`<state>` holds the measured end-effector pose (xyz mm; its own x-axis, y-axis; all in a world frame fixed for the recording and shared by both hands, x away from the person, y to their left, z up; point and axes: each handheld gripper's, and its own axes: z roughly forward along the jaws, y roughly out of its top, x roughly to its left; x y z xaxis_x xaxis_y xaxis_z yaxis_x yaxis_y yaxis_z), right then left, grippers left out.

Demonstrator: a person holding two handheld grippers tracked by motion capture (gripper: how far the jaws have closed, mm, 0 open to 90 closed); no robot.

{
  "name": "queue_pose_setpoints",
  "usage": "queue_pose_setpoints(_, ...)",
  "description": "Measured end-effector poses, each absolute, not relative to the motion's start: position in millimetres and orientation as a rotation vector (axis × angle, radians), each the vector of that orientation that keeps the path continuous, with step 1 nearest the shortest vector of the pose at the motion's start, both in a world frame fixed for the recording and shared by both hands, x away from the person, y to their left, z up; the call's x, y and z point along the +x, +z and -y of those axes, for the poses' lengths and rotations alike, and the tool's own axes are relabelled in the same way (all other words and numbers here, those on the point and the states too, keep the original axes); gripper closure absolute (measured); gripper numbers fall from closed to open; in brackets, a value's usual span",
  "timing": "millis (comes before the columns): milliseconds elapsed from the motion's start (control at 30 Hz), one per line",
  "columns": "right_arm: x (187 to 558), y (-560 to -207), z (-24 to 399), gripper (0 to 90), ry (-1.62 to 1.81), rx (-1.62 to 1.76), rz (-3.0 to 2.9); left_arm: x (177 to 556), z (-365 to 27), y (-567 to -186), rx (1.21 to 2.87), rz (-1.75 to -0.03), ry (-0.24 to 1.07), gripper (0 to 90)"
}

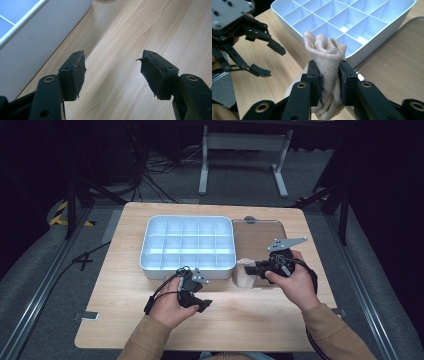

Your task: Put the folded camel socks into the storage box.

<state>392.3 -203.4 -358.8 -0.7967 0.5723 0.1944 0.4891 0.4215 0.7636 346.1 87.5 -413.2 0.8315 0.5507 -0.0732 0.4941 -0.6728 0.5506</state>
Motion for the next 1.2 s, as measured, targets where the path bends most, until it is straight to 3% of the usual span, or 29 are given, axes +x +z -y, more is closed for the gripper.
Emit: queue_pose_setpoints(1200, 446, -338, 185, 74.0, 1.140, 0.816, -2.602, 334, -123, -407, 2.405, -0.876, 0.178, 37.0)
